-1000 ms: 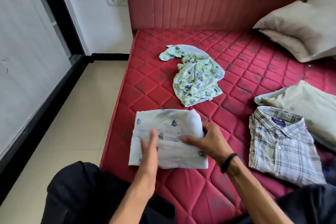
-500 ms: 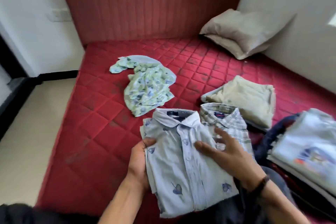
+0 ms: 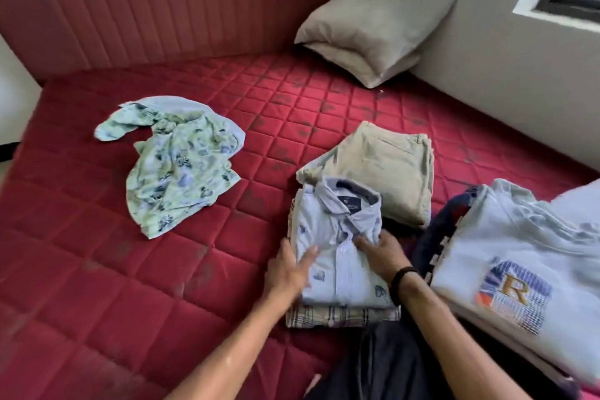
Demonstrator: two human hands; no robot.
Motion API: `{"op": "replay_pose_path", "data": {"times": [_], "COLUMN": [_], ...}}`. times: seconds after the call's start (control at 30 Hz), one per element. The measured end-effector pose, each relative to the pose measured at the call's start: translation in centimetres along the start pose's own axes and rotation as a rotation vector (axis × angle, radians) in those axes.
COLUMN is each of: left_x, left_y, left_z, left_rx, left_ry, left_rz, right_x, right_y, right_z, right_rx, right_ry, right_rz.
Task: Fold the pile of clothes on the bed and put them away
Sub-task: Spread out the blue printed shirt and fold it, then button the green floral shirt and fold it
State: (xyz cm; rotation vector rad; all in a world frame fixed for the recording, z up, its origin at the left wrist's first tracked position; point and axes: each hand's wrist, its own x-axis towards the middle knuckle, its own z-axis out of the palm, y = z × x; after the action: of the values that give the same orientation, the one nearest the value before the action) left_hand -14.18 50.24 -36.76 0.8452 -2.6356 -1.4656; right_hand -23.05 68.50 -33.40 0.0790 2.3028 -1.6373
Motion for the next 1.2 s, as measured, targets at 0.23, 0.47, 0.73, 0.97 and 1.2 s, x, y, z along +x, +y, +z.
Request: {"op": "replay_pose_path", "data": {"times": [0.23,0.47,0.73,0.97,1.2], "left_x": [-5.5,-1.3,1.1,15.2,32.0], "left_y": [-3.9,1.5,4.6,10.8,9.9], "left_z": [2.2,0.0,-9.0,-17.6,-15.6], "left_rx": [-0.074,-0.239,-0.647,-0.462,0.173], "left_ry": [0.327,0.031,-0.106,0.189,0.356], "left_rz": [0.178,-0.388,-0.132,0.134,0.017], "right_x": [-1.6,-2.6,-2.3,9.1,30.3], "right_y": [0.8,-2.8,-7.1,-18.5,-14.1], "right_z": [-0.5,-1.4,0.4,6.4,10.6], "right_rx": [-0.404,-0.288,0.332,0.277,0.274], "right_ry": [0.095,-0.021,-0.463,-0.219,-0.122], "right_rz": [-0.098,0.270,0.213,-0.185,0.030]}}
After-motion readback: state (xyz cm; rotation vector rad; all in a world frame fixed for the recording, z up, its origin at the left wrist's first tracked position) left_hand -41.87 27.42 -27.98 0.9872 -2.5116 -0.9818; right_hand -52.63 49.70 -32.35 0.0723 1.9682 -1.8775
